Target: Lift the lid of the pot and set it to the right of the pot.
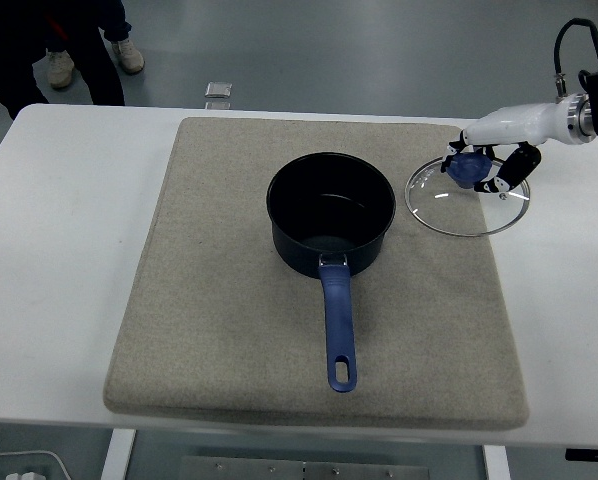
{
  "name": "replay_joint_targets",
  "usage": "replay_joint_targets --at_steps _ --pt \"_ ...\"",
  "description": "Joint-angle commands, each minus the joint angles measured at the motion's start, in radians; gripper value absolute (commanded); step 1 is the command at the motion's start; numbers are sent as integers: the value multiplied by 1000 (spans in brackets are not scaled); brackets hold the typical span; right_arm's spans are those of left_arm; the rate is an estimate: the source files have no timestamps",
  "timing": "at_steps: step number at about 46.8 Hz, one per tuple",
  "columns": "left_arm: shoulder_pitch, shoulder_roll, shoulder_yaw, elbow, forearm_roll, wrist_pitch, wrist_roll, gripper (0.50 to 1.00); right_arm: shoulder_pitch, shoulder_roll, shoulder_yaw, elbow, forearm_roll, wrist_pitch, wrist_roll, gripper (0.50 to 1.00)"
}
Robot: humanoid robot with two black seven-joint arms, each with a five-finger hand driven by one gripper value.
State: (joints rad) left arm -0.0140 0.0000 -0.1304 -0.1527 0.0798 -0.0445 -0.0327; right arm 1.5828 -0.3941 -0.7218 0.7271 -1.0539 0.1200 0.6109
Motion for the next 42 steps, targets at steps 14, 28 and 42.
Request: replay_joint_targets --at_steps 14,28,42 --pt "0 0 0 1 0 0 -1 1000 -20 12 7 0 74 -20 0 500" --pt "0 0 0 1 0 0 -1 1000 -56 15 8 -2 135 -65 0 500" --pt "0 0 0 1 0 0 -1 1000 -66 15 7 -5 153 -91 0 500"
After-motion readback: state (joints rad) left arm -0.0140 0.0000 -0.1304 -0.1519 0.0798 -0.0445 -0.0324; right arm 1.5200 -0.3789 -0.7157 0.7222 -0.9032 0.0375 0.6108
